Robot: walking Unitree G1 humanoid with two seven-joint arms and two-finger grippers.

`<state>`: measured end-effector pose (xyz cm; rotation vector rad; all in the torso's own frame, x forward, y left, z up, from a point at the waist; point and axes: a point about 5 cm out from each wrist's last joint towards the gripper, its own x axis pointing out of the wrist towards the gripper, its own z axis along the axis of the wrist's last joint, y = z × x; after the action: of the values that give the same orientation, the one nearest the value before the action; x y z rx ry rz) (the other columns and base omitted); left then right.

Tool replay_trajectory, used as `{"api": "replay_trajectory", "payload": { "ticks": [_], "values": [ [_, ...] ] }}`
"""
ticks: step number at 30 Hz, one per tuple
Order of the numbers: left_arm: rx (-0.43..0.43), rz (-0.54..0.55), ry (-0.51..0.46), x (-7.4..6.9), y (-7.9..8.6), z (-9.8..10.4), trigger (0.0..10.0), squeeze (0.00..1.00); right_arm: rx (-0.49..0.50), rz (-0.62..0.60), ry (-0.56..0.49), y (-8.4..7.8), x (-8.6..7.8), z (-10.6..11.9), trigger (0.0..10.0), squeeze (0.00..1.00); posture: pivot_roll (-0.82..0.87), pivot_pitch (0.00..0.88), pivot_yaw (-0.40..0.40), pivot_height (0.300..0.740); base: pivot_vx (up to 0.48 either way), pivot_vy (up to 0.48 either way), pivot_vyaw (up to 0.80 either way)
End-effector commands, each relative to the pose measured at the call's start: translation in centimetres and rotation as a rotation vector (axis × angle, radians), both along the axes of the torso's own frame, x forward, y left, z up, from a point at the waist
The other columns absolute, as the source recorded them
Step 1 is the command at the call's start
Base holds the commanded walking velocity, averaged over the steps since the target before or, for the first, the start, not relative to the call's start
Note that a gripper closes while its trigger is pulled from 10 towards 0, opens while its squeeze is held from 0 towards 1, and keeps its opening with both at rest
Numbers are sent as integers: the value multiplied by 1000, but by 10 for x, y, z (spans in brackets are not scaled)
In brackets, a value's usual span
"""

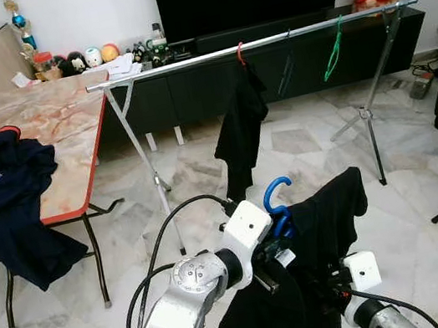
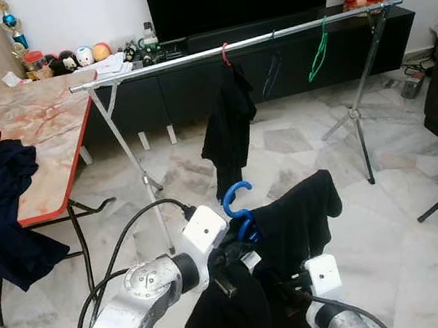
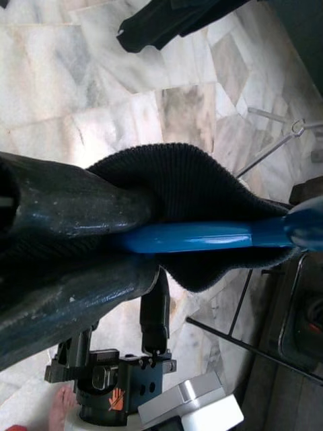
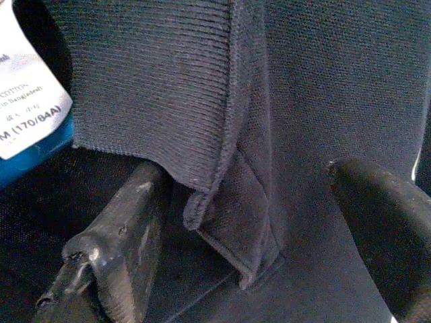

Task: Hang hanger

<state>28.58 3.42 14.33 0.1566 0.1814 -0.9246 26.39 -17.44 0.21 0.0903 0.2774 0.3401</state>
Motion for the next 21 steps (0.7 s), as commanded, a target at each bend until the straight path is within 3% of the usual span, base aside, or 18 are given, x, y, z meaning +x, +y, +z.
{"api": "replay_trajectory", "payload": {
  "ticks": [1,3,4,21],
  "values": [
    [-49,-30,-55,-2,-5,18,10000,0,17,10,-13,5,4,3,5216,0,-25,17,35,740,0,0,0],
    [-52,-32,-54,-3,-5,18,10000,0,20,11,-19,6,6,4,5216,0,-25,17,35,740,0,0,0],
    [-53,-34,-53,-3,-5,18,10000,0,23,13,-24,7,7,5,157,0,-26,16,35,740,0,0,0],
    [-79,-48,-41,-5,-7,20,10000,0,19,-16,-46,5,12,9,0,0,-28,15,35,740,0,0,0]
  ]
}}
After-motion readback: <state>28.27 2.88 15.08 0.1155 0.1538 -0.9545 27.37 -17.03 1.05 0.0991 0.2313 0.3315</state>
